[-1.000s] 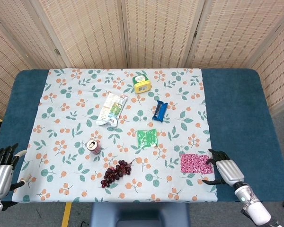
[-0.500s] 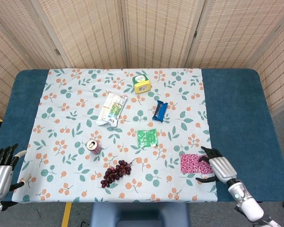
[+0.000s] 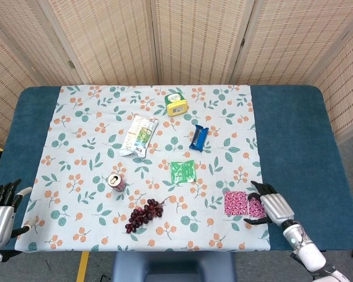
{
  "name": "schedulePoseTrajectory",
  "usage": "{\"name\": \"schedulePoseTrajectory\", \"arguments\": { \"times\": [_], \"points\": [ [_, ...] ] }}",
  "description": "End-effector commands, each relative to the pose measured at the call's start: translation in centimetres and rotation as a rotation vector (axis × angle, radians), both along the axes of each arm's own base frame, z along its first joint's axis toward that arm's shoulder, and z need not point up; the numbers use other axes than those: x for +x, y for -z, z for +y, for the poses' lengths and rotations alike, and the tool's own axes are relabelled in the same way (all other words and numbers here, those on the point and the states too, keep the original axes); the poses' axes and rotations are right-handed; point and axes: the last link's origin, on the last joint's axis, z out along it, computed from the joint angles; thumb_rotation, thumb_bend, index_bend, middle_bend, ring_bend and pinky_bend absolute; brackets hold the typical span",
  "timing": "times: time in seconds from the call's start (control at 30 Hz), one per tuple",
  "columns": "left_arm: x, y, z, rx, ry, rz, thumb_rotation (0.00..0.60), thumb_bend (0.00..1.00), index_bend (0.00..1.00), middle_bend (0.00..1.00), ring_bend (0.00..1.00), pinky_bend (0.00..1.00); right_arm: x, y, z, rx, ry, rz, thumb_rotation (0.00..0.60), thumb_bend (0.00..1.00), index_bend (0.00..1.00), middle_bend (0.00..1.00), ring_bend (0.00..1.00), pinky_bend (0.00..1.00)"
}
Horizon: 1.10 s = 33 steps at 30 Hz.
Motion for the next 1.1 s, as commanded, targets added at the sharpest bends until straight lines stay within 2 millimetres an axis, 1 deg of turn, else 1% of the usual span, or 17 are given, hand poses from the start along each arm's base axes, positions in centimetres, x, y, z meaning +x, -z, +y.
{"name": "schedulePoseTrajectory", "arguments": {
  "times": [0.03,0.23,0.43,0.57,0.7,0.77,0.83,0.9,0.97,1.1],
  "points": [
    [0.0,0.0,0.0,0.0,0.002,-0.001,0.6,0.27,0.23,0.07,0.07,0.0,-0.3,-0.3,0.1,-0.01,0.007,0.006,0.278,0.15,0.3,0.03,0.0,0.0],
    [0.1,0.1,0.1,0.0,0.005,-0.002,0.6,0.27,0.22,0.07,0.07,0.0,0.3,-0.6,0.2,-0.028,-0.012,-0.036,0.281,0.15,0.3,0.03,0.0,0.0],
    [0.0,0.1,0.0,-0.001,0.002,-0.001,0.6,0.27,0.23,0.07,0.07,0.0,1.2,-0.3,0.4,0.004,-0.048,-0.052,0.278,0.15,0.3,0.04,0.0,0.0],
    [-0.1,0.0,-0.2,0.001,-0.004,-0.002,0.6,0.27,0.23,0.07,0.07,0.0,2.0,0.3,1.2,0.058,-0.08,-0.06,0.277,0.15,0.3,0.04,0.0,0.0],
    [-0.1,-0.1,-0.3,0.002,-0.002,-0.001,0.6,0.27,0.23,0.07,0.07,0.0,2.4,0.1,2.2,0.082,-0.116,-0.055,0.279,0.15,0.3,0.04,0.0,0.0],
    [0.0,-0.1,-0.3,0.002,0.001,-0.003,0.6,0.28,0.23,0.07,0.07,0.0,2.4,-0.2,2.5,0.068,-0.119,-0.052,0.304,0.15,0.3,0.04,0.0,0.0],
    [0.2,0.0,-0.3,0.002,0.006,-0.004,0.6,0.27,0.23,0.07,0.07,0.0,2.2,-0.4,2.2,0.039,-0.121,-0.044,0.377,0.15,0.3,0.04,0.0,0.0],
    [0.3,0.0,-0.3,0.002,0.01,-0.005,0.6,0.27,0.23,0.07,0.07,0.0,2.1,-0.4,1.8,0.013,-0.124,-0.035,0.41,0.15,0.3,0.04,0.0,0.0],
    [0.3,0.0,-0.4,0.001,0.012,-0.005,0.6,0.27,0.23,0.07,0.07,0.0,2.0,-0.2,1.2,-0.008,-0.122,-0.026,0.427,0.15,0.29,0.04,0.0,0.0],
    [0.3,-0.1,-0.4,0.002,0.008,-0.005,0.6,0.27,0.23,0.07,0.07,0.0,2.0,0.3,0.3,-0.025,-0.114,-0.019,0.435,0.15,0.27,0.04,0.0,0.0]
  ]
}}
